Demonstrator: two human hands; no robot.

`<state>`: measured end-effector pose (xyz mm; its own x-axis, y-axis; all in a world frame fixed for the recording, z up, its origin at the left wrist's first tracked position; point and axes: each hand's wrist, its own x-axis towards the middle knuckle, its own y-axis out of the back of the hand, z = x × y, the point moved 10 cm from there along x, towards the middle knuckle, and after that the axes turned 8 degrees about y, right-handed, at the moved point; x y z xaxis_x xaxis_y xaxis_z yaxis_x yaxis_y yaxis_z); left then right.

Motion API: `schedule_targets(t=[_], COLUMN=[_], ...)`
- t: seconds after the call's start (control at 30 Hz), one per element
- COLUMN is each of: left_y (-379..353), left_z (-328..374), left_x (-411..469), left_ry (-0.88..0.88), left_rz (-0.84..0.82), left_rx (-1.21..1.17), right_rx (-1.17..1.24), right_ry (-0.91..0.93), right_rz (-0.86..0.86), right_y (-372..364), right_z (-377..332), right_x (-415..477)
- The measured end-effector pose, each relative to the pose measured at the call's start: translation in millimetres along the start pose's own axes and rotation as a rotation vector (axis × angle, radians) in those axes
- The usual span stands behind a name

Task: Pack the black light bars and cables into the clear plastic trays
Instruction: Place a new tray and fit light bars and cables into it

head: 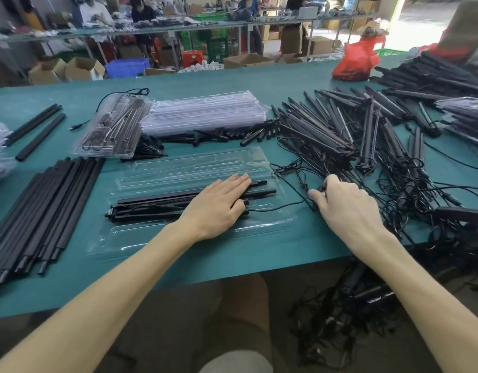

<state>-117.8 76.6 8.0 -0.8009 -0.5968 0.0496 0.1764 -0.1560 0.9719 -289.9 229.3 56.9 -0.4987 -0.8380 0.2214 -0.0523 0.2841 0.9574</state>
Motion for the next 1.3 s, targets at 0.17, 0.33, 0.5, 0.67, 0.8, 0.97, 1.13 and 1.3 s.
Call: schedule_targets(t=[0.17, 0.33, 0.5, 0.67, 0.8, 0.97, 1.13, 1.3], left_y=[-1.2, -1.3, -3.1, -3.9, -3.3, -4.1, 7.0, 30.1], left_z=[-2.4, -3.1, -3.9, -4.1, -4.9, -6.9, -13.0, -19.9], left_x=[0.6, 1.0, 1.4, 0.7, 1.8, 3.1, 6.7, 0.3], left_ry=[0.0, 0.003, -0.003, 0.001, 0.004, 0.0, 0.055, 0.008], left_rz=[-0.002, -0.003, -0.011, -0.013, -0.008, -0.011, 0.017, 0.096], left_rx=[0.006, 0.007, 0.01, 0.013, 0.017, 0.0, -0.205, -0.706], right_rx=[0.042, 0.47, 0.906, 1.449, 1.659, 1.46, 1.204, 1.059], right_ry=[0.017, 0.0, 0.017, 0.011, 0.065, 0.213, 0.39, 0.423], right_rz=[-0.02, 0.084, 0.153, 0.172, 0.178, 0.112, 0.01, -0.043], right_y=[-5.0, -1.4, 13.2, 32.5, 47.3, 49.6, 26.8, -7.7], right_z=[-14.1, -15.1, -24.8, -36.4, -45.3, -71.5, -116.7, -138.4], right_x=[2.0, -0.1, -2.6, -2.3, 1.9, 7.7, 7.3, 0.6])
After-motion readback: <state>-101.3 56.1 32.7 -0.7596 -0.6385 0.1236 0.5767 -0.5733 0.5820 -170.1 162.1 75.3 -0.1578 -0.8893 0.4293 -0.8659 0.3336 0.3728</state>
